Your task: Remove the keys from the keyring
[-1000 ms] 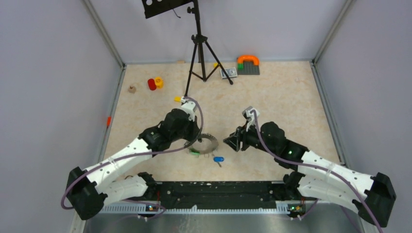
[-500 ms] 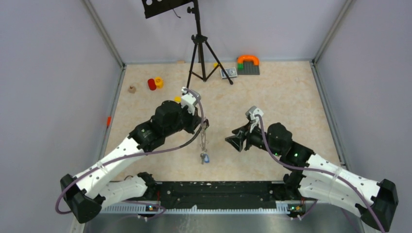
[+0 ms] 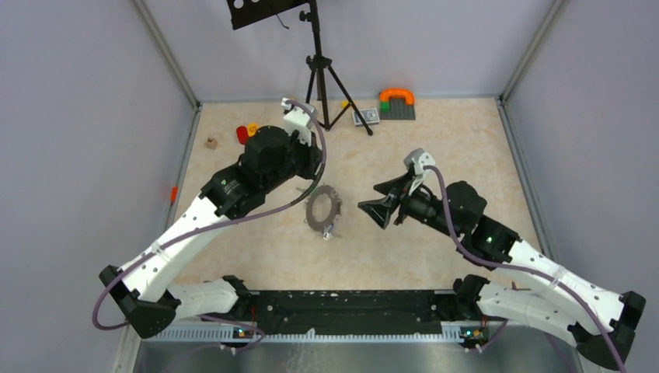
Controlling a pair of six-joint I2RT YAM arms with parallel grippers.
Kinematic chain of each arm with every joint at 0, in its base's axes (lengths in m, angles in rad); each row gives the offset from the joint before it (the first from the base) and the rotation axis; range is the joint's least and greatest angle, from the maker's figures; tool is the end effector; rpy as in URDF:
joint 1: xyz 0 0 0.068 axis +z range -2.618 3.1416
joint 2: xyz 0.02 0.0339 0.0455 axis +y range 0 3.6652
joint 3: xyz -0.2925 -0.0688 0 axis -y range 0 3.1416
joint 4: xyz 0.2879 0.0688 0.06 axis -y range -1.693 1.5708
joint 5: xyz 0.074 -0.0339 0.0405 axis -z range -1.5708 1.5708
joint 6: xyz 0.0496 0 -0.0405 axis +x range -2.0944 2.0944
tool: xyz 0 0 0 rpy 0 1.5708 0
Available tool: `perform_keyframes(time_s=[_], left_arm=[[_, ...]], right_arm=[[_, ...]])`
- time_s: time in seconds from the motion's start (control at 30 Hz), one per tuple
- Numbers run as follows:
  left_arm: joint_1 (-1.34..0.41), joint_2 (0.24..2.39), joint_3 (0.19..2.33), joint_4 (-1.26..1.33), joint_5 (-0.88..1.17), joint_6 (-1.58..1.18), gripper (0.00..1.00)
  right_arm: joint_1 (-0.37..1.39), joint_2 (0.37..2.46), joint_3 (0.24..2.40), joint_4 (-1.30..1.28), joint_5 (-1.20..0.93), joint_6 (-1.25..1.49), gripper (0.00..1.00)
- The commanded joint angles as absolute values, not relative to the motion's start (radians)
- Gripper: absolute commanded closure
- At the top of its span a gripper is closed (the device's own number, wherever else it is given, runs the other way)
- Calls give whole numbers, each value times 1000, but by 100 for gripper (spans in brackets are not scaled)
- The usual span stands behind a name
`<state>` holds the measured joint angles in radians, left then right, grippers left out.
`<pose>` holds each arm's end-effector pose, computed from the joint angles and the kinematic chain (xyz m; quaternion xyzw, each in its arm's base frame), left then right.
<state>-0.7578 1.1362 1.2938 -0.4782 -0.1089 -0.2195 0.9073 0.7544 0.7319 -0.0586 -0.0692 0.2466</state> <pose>0.2135 -0.1946 0.4444 0.1846 0.7890 -0.2353 0.5366 0.1322 0.1747 0.3573 -0.2605 0.6874 0.3908 0.5539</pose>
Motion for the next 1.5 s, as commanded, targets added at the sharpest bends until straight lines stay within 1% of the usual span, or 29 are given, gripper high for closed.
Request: perform_keyframes(time_s=[0.0,0.13,0.2,0.23,0.3,0.37,0.43,0.5,0.6,0.7,0.83,0.9,0.93,1.07,1.23,1.33,1.47], left_arm=[[-756,1192,1404,-522,-123,-255,100],[-755,1217,1437,-573,-171,-269,100],[-753,1210,1383,-585,-232,-287,100],[-748,1202,1345,-583,-262,-319,98],[-720,1191,1275,-586,-277,-388,85],[-696,1175,1201,-581,-291,-447,68],[-669,1148,1116,-539,-277,-484,57],[-635,1134,1035,-487,-248,-514,42],[-562,1151,965,-433,-167,-560,34],[-512,1193,940,-410,-99,-580,27],[-481,1247,918,-375,-78,-575,20],[-463,1270,906,-349,-55,-578,16],[-454,1277,899,-336,-40,-580,14],[-427,1277,865,-265,40,-590,14],[-418,1294,828,-209,62,-591,16],[-415,1333,826,-196,94,-594,21],[-415,1416,825,-182,145,-614,33]], right_arm=[[913,771,841,-90,-80,277,33],[913,777,853,-126,-38,276,33],[913,780,851,-190,13,308,33],[914,786,844,-224,57,331,33],[912,803,822,-294,125,382,33],[898,837,807,-337,141,441,33],[860,879,786,-339,104,501,33],[809,930,763,-313,49,549,33],[715,1046,759,-270,6,582,33],[654,1197,800,-213,-29,580,35],[589,1420,863,-100,-54,573,38],[541,1516,888,-45,-99,595,39],[514,1560,893,-13,-127,613,40],[433,1681,884,174,-224,648,41],[388,1774,859,307,-294,687,41],[370,1813,833,398,-335,703,43],[363,1873,829,451,-403,707,47]])
